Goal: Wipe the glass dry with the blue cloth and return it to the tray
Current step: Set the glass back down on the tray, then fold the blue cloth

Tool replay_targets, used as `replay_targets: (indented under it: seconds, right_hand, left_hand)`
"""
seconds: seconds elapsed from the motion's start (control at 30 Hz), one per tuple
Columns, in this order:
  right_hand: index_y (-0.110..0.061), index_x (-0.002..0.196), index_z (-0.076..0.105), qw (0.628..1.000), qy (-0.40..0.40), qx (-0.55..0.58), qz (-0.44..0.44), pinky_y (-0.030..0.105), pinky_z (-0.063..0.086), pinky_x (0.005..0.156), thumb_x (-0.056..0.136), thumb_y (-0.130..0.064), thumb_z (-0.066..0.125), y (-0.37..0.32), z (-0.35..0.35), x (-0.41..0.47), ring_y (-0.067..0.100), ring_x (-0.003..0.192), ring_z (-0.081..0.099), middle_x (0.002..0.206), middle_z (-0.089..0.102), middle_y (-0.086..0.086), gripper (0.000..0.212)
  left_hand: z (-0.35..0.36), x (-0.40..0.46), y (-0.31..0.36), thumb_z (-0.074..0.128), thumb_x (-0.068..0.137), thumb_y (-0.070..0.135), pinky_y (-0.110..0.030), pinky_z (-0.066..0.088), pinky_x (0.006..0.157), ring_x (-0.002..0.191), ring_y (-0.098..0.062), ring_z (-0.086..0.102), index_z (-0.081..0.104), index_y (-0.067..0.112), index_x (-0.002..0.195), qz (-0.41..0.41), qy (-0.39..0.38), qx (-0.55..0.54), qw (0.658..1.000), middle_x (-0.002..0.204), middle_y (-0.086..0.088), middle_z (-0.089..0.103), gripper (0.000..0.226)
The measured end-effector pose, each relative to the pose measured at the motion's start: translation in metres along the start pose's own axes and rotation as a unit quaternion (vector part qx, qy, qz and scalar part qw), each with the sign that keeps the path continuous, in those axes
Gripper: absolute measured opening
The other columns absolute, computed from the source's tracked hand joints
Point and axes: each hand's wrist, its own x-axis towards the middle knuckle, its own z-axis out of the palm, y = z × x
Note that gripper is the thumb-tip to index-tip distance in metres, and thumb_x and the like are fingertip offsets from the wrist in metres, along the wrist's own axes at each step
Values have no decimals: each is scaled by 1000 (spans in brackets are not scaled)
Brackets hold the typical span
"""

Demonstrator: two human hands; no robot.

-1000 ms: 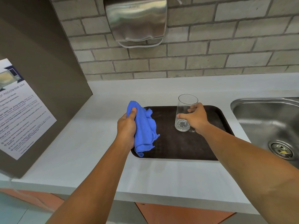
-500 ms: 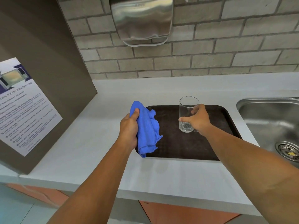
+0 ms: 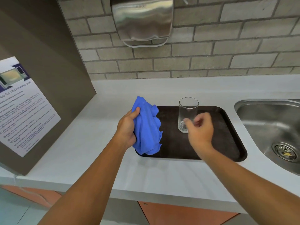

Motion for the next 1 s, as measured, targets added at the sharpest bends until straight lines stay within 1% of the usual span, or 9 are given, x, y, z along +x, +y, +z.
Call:
replay_targets:
  seconds: [0.1,0.17,0.3,0.37,0.43,0.53,0.67,0.9,1.0]
  right_hand:
    - [-22,70,49,994,-92,51,-31,22,44,64,80,-20,74,-32,13,-17,6,61,50,68,53,-6,27]
    - [-24,80,56,984,-160,71,-24,16,45,67,80,-17,75,-59,25,-9,0,69,56,83,62,-8,21]
    - [-23,126,58,926,-366,63,60,32,48,94,79,-6,76,-96,45,20,19,119,58,132,60,2,53]
    - [-18,134,56,879,-453,85,122,36,49,98,81,-2,74,-107,51,32,25,119,62,126,65,9,58]
    - [-14,127,62,847,-507,76,137,33,53,89,83,-3,74,-112,56,39,24,109,68,115,70,9,48]
    - [-10,105,71,843,-527,30,103,37,58,88,80,-7,80,-113,65,41,22,99,73,102,75,8,27]
    - [-5,96,73,868,-488,-19,92,43,59,93,72,-5,87,-114,76,38,32,101,74,100,77,14,28]
    - [-6,90,75,862,-498,-40,85,37,61,83,75,-6,84,-113,92,29,27,91,75,94,78,12,17]
    - [-16,79,69,851,-519,-42,66,27,56,67,78,-11,83,-112,101,16,13,73,70,74,74,-5,14]
  left_hand:
    - [-2,1,6,64,91,31,-41,55,83,104,-31,69,66,11,121,-15,-38,10,999,116,-13,72,36]
    - [-2,1,10,60,92,29,-44,54,90,109,-33,66,63,10,126,-20,-75,26,997,121,-16,69,38]
    - [-4,-2,23,57,93,26,-48,46,102,118,-38,60,59,5,129,-5,-132,67,989,128,-22,63,42]
    - [-6,-4,29,57,93,24,-48,46,103,118,-39,59,61,6,128,17,-148,101,984,128,-22,63,39]
    - [-9,-6,34,57,94,24,-46,50,98,114,-37,62,63,8,126,37,-159,139,977,125,-20,65,36]
    - [-16,-7,39,58,94,26,-41,54,90,108,-33,67,66,10,122,69,-153,185,968,119,-17,69,33]
    - [-27,-5,41,62,93,28,-36,57,82,100,-27,71,73,13,110,108,-109,240,959,107,-9,75,25]
    - [-63,0,53,70,86,31,-36,56,78,92,-24,71,68,10,94,135,-84,299,941,97,-5,75,22]
    - [-82,0,62,76,75,31,-37,55,74,89,-25,69,60,18,83,109,-110,291,944,93,-5,71,22]
